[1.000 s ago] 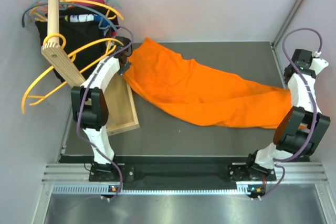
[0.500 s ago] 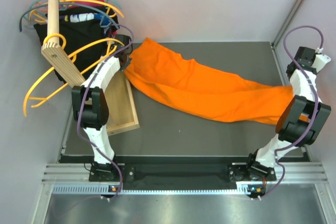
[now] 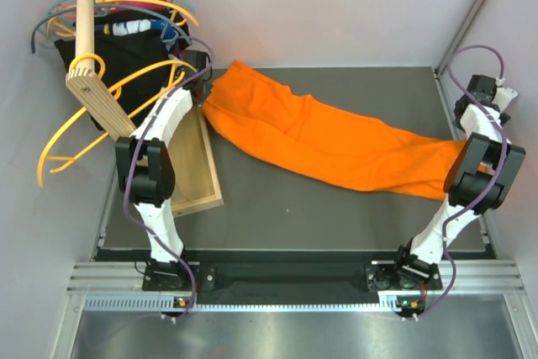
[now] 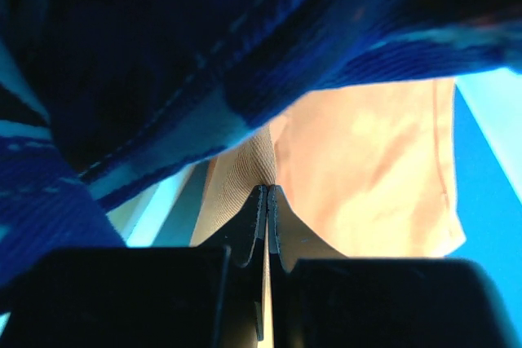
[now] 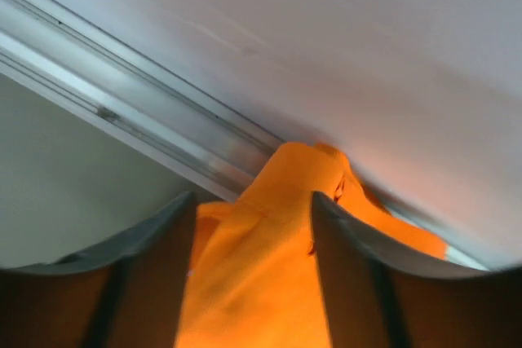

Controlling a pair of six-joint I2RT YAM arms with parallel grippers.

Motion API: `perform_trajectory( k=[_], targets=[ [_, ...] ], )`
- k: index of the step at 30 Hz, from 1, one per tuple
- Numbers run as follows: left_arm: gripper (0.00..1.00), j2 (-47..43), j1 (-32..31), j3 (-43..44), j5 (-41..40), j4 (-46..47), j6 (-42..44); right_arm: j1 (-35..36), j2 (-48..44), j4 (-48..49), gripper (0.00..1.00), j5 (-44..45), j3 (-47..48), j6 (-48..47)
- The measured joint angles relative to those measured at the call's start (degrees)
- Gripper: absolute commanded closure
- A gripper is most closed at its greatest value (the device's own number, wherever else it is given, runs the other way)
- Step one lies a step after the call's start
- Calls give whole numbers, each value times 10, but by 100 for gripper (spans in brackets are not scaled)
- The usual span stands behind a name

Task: Place the trousers on the hanger
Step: Fold the trousers at the center of the board.

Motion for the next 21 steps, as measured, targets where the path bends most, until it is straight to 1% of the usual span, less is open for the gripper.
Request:
perform_trajectory(
  k=[1, 2, 3, 5, 7, 9, 13, 16, 19, 20, 21],
  targets=[
    [100, 0, 0, 2, 3, 1, -2, 3, 5, -7, 29, -1, 11, -5],
    [100, 0, 0, 3, 5, 2, -3, 6, 8, -15, 25, -3, 24, -7],
    [100, 0, 0, 4, 8, 2, -5, 10, 9, -28, 14, -8, 37, -10],
    [100, 0, 0, 5, 12, 1, -4, 24, 9, -63, 1, -20, 75, -14],
    [100, 0, 0, 9, 15, -5, -2, 49, 3, -80, 0, -43, 110, -23],
    [100, 0, 0, 12, 17, -12, 1, 81, -14, -80, 0, -85, 123, -26],
    [100, 0, 0, 13, 23, -23, 5, 185, -52, -58, 0, -224, 125, -38],
    [100, 0, 0, 13, 26, -23, 6, 265, -45, -13, 0, -356, 134, -36],
    [100, 0, 0, 13, 26, -22, 5, 328, -3, 70, 4, -509, 158, -1],
    [100, 0, 0, 13, 27, -21, 5, 352, 29, 111, 11, -567, 183, 21],
    [100, 0, 0, 13, 28, -21, 3, 369, 56, 132, 16, -600, 208, 35]
  ],
)
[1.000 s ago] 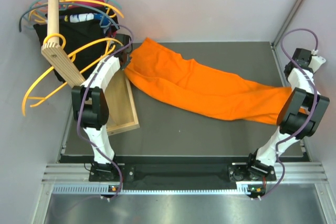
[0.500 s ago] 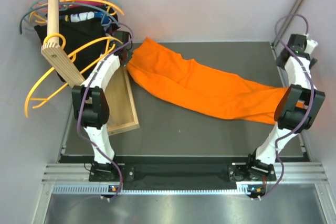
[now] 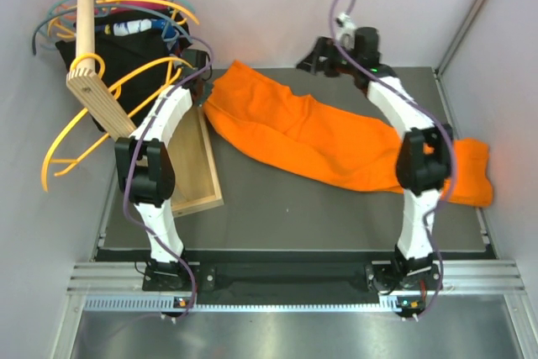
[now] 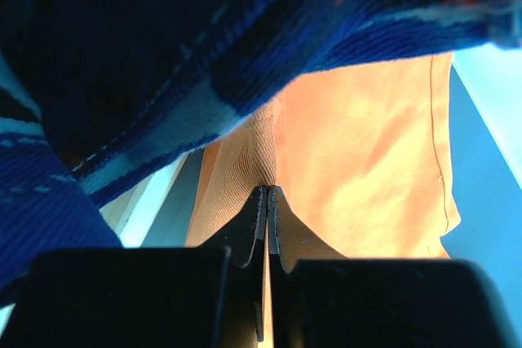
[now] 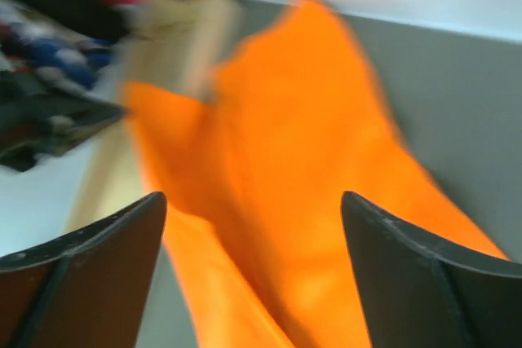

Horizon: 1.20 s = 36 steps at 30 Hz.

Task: Place the trousers on the hanger
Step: Fold the trousers at the center of the board.

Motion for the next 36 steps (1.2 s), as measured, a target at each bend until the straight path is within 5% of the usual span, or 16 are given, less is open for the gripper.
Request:
perform_trajectory(
  k=[5, 8, 17, 25, 31, 36],
  targets=[
    [100, 0, 0, 0, 4, 9, -5, 72, 179, 76, 21, -100, 191, 74],
    [100, 3, -4, 0, 8, 33, -7, 94, 190, 121, 22, -103, 145, 122],
    [100, 77, -92, 56, -116, 99, -4, 7, 78, 134, 23, -66, -50, 146],
    [100, 186, -148, 138, -230, 131, -16, -129, -50, 104, 23, -29, -99, 120],
    [100, 201, -137, 77, -285, 155, -21, -153, -114, 91, 22, -24, -165, 102],
    [100, 226, -154, 123, -323, 162, 14, -153, -115, 75, 22, -24, -172, 103]
  ],
)
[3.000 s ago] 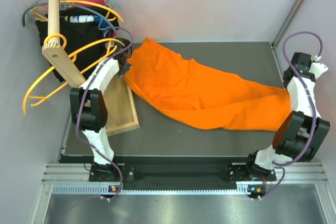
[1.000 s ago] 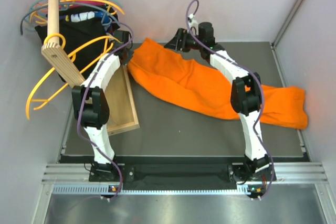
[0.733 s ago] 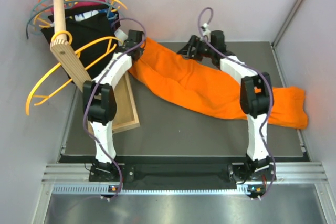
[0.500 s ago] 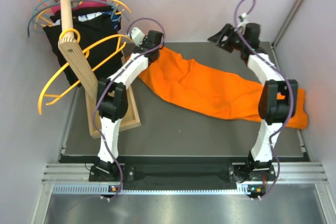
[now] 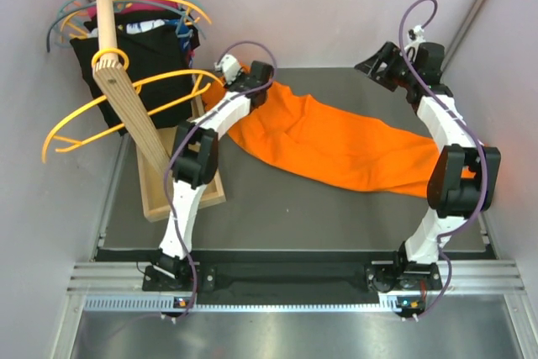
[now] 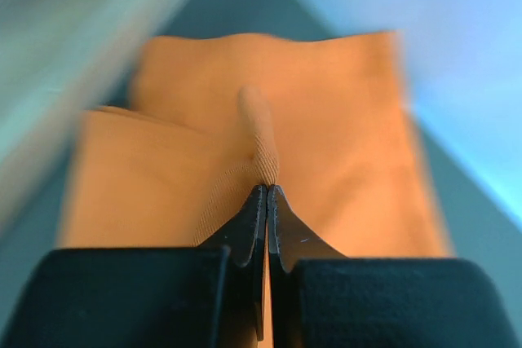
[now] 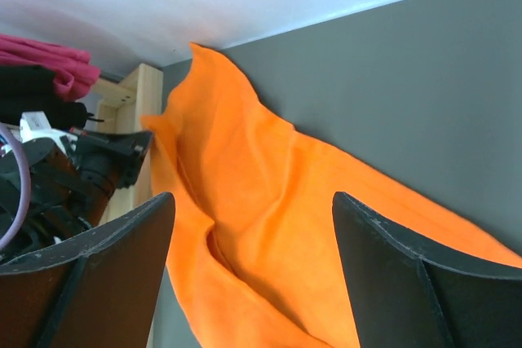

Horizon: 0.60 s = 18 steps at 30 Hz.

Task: Place the trousers on the hanger
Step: Fold the trousers at the center of the board.

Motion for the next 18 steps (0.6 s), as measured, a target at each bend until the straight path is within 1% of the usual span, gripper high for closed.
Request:
perform_trajectory(
  k=[4, 7, 9, 11, 14, 18],
  targets=[
    [100, 64, -41, 121, -43, 2, 37, 0, 0, 0, 21, 0, -1, 6],
    [100, 85, -62, 140, -65, 52, 99, 0, 0, 2, 21, 0, -6, 12],
    [100, 102, -65, 144, -73, 104, 156, -1, -6, 5, 21, 0, -19, 16],
    [100, 124, -58, 159, -78, 155, 206, -1, -13, 12, 22, -2, -43, 22],
    [100, 173, -34, 206, -83, 226, 270, -1, -20, 19, 21, -4, -78, 28],
    [100, 199, 7, 217, -91, 291, 326, -1, -26, 26, 21, -6, -117, 31]
  ],
)
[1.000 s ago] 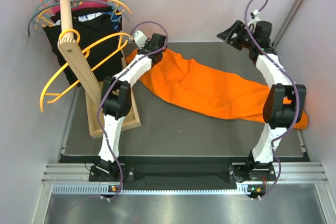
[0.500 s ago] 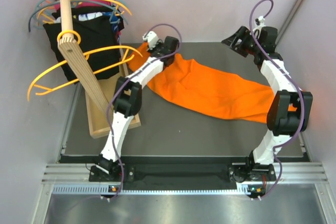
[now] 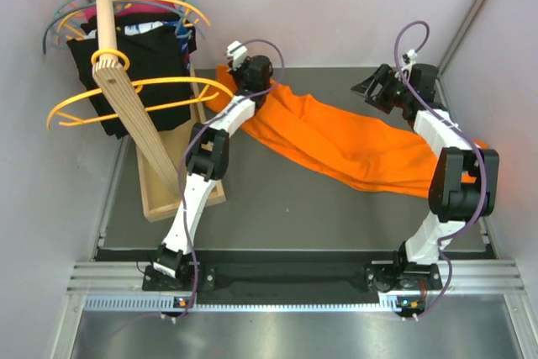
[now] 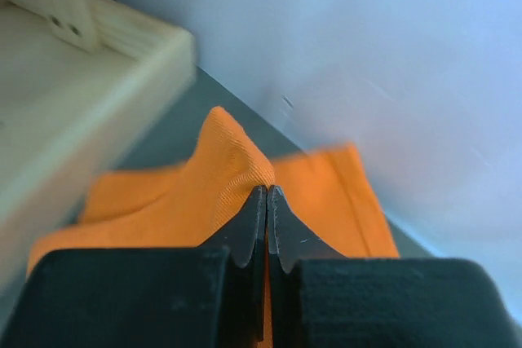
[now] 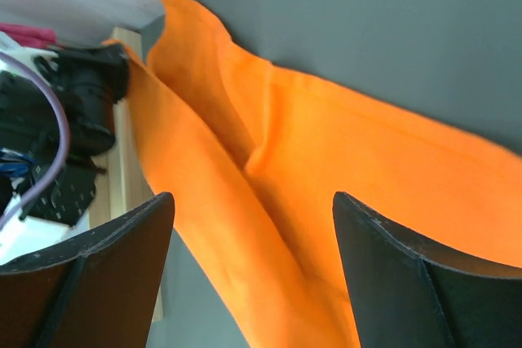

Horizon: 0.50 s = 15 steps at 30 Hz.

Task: Place the trousers on the hanger
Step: Fold the trousers at the center of the board.

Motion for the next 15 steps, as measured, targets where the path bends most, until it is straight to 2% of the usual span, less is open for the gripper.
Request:
perform_trajectory(
  k=[7, 10, 15],
  targets=[
    [100, 15, 55, 14, -4, 52, 18, 0, 0, -2, 20, 3, -17, -13],
    [100, 38, 60, 50, 12, 67, 21, 0, 2, -1, 19, 2, -16, -15],
    [100, 43, 58, 52, 38, 76, 15, 0, 14, -3, 16, 5, -14, -25]
  ],
)
